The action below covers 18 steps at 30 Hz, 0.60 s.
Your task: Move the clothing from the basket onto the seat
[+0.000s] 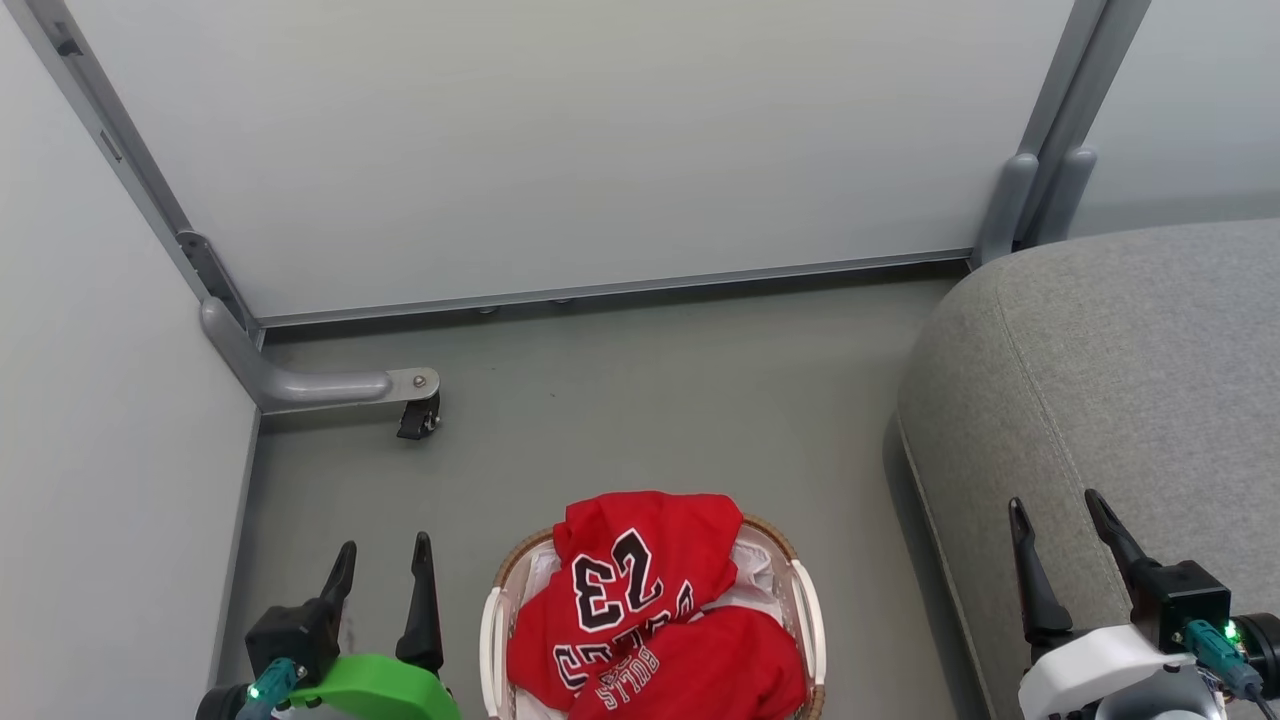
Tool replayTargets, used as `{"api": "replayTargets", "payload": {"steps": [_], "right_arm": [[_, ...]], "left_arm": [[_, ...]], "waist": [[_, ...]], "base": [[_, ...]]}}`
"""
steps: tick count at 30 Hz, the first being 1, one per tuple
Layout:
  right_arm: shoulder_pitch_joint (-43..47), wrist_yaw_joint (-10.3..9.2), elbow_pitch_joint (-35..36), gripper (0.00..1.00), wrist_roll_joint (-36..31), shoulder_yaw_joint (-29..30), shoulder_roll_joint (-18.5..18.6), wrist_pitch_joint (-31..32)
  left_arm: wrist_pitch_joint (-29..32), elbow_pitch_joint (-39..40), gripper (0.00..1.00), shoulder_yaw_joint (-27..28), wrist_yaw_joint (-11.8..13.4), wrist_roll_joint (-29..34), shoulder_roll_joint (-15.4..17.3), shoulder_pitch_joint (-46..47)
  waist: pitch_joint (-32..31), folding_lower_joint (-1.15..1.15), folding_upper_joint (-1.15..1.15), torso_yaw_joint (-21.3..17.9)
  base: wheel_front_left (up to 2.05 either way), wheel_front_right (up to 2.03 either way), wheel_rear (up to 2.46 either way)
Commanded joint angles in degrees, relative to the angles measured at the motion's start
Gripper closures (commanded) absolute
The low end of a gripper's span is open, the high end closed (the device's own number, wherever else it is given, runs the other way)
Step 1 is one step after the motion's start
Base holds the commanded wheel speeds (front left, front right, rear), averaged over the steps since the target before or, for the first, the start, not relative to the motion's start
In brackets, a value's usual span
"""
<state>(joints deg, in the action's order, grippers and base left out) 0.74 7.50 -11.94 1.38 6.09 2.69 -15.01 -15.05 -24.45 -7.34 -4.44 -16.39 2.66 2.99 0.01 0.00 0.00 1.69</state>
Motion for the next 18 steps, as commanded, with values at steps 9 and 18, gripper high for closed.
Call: {"api": "replayTargets", "payload": {"steps": [9,18], "right_arm": [[0.6,-0.02,-0.5,0.00,0.0,0.1,0.4,-0.3],[0.4,-0.02,-0.4,0.00,0.1,0.0,0.3,-0.3]], "left_arm": [[-0.1,-0.5,0.00,0.2,0.2,0.0,0.4,0.2],[-0.1,-0.7,0.00,0.2,0.1,0.0,0.4,0.5]], "waist": [[0.1,0.00,0.00,0.1],[0.4,0.00,0.00,0.2]], "base": [[0.00,0.00,0.00],[0.00,0.00,0.00]]}}
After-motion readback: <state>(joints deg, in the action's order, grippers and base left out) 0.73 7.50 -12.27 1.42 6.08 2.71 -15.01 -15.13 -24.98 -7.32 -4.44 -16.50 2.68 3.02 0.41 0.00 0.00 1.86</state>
